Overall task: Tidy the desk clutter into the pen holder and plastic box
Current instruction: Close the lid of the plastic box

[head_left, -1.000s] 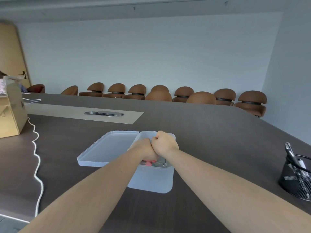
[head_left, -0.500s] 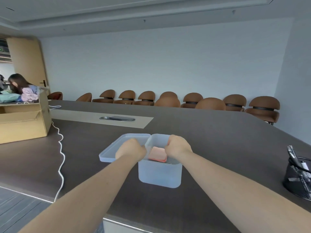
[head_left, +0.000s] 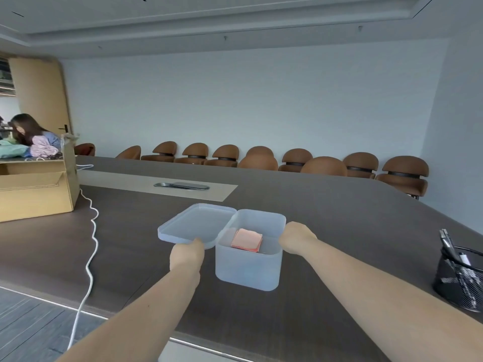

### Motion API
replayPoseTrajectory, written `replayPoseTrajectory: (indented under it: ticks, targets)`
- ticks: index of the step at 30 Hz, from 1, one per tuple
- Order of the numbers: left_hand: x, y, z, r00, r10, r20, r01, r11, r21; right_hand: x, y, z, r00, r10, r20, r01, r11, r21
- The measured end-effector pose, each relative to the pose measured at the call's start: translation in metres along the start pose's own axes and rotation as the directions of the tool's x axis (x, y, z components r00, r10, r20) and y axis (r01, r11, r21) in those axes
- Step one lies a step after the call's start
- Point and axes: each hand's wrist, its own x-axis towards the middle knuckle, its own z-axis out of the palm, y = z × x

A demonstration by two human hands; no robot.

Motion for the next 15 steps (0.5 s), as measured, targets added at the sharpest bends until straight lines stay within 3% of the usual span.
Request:
replayPoseTrajectory:
  ticks: [7, 12, 15]
  targets:
    - [-0.018, 0.015, 0.0, 0.965, 0.242, -0.101, -0.239, 0.97, 0.044, 0.003, 0.0, 0.001, 1.0, -0.021, 0.009, 0.021, 1.0, -0.002]
    - [-0.028, 0.024, 0.009, 0.875, 0.483, -0.005, -0.482, 0.874, 0.063, 0.007, 0.012, 0.004, 1.0, -0.023, -0.006, 0.023, 0.996, 0.086]
    - [-0.032, 0.025, 0.019, 0.87, 0.491, 0.036, -0.493, 0.868, 0.06, 0.006, 0.019, 0.001, 0.999, -0.036, -0.029, 0.039, 0.992, 0.117]
